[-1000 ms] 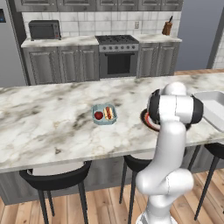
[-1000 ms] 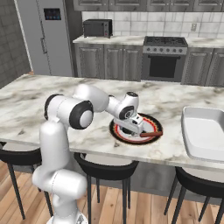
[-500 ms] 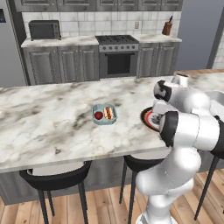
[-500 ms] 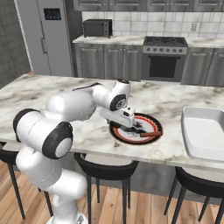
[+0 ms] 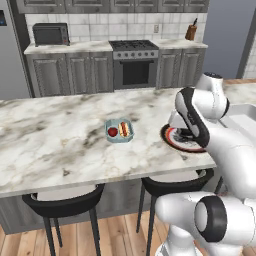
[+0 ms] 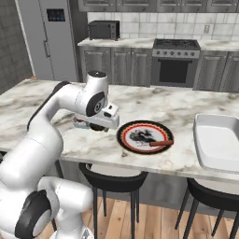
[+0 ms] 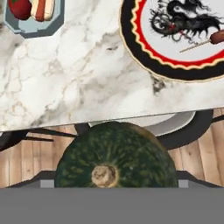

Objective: Place one cooked food and one vegetable from the large plate to each tupperware container.

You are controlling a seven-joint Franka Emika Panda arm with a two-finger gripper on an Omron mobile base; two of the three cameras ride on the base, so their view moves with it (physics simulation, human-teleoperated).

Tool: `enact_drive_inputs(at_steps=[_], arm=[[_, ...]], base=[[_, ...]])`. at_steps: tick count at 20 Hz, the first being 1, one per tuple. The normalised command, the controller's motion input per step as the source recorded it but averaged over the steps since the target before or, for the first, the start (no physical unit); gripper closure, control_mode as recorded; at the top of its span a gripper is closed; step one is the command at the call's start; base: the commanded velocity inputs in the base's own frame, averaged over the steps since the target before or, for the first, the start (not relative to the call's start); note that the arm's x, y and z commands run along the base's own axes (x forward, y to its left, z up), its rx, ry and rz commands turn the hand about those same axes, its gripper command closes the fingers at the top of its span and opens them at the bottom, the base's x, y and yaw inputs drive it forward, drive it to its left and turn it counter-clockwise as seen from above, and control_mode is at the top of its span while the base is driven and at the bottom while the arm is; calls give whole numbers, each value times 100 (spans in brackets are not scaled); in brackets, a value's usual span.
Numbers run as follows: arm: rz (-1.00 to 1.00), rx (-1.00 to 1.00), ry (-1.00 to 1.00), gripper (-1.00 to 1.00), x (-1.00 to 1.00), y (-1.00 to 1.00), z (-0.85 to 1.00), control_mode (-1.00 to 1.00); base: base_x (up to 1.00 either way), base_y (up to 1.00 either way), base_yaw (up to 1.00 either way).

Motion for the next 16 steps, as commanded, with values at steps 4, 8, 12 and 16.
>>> enact_drive_inputs(at_steps=[4,8,12,16], arm=[[0,-9,-37,100,-85,52,64,-100],[0,-14,-42,100,-93,47,40,-100],[-5,-8,-13,100,-45,3,29,100],[0,0,0,100,0,0,0,100]], base=[[0,0,0],[0,0,0],[-19,-19,-3],[-37,-98,-8]])
